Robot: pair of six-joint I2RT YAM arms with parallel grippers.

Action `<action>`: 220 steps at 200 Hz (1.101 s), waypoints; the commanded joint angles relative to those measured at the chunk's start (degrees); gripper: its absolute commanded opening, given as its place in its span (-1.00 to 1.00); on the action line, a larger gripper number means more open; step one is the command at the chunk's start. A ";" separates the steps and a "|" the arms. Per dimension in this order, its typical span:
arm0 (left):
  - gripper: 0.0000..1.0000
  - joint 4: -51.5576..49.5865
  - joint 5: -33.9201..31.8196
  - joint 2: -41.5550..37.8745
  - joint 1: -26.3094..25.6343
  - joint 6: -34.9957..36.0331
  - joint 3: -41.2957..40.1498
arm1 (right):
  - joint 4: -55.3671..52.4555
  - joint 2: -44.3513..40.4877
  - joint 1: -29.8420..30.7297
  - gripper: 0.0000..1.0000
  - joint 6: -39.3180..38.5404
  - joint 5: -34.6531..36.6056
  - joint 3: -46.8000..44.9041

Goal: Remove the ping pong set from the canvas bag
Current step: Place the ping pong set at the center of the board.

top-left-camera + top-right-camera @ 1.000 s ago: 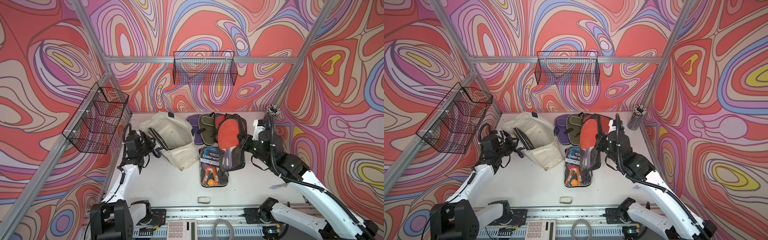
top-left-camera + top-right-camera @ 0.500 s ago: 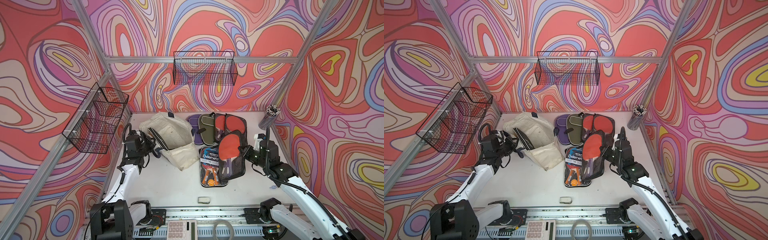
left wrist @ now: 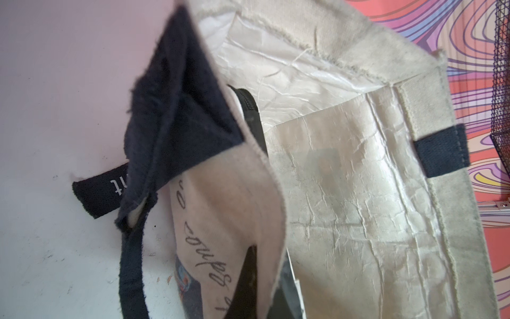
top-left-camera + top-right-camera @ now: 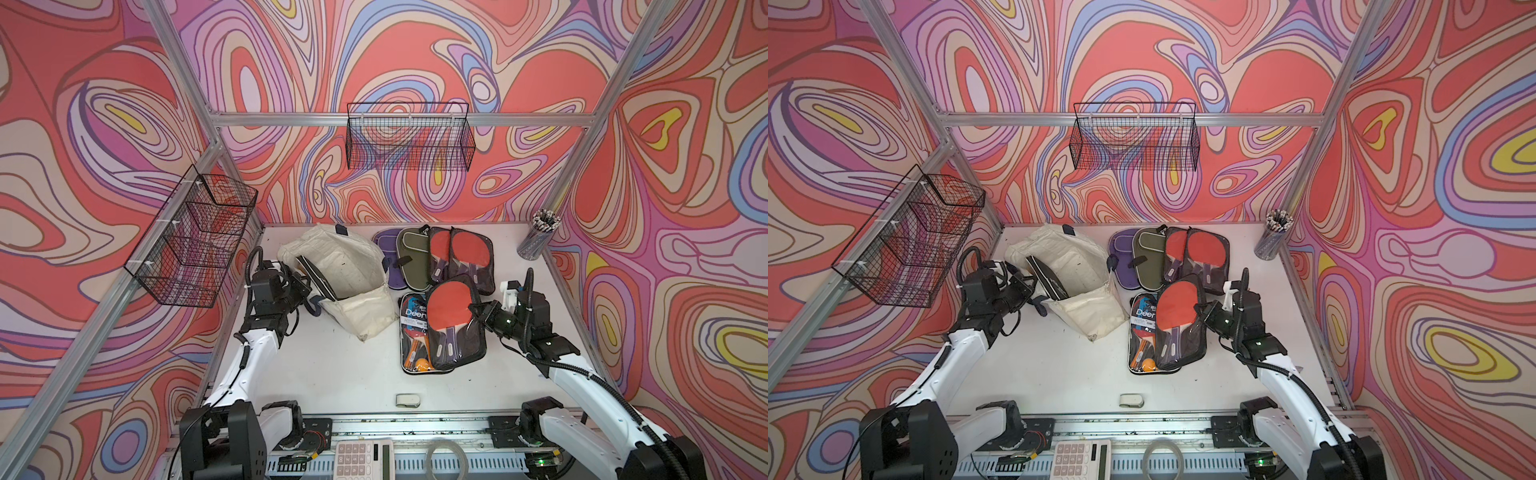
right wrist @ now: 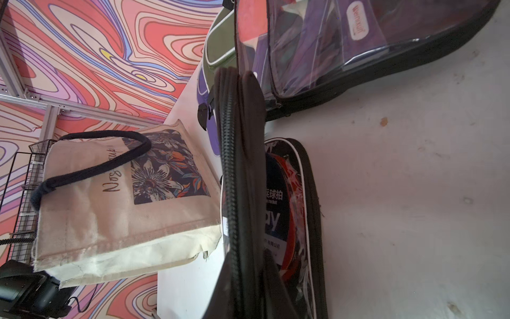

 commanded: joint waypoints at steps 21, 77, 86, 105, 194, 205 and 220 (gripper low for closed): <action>-1.00 -0.28 -0.61 -0.35 0.40 0.47 -0.86 | 6.25 2.54 -2.01 -1.00 -0.85 -0.93 -2.97; -1.00 -0.41 -1.09 -0.79 0.42 0.65 -1.00 | 3.07 7.50 -2.23 -1.00 -6.35 3.47 -3.18; -1.00 -0.33 -1.13 -0.86 0.42 0.64 -1.08 | 1.57 8.25 -2.21 -1.00 -7.46 4.62 -2.95; -1.00 -0.08 -1.08 -0.63 0.38 0.56 -1.22 | -0.62 9.61 -2.41 -1.00 -9.08 6.36 -2.68; -1.00 -0.14 -1.38 -0.96 0.42 0.64 -1.27 | -6.47 16.01 -2.41 -1.00 -14.74 15.16 -0.92; -1.00 -0.28 -1.48 -0.97 0.42 0.74 -1.18 | -6.04 16.24 -2.43 -1.00 -14.71 15.49 -1.08; -1.00 -0.28 -1.41 -1.00 0.42 0.81 -1.18 | -5.48 16.46 -2.43 -1.00 -14.77 15.70 -1.11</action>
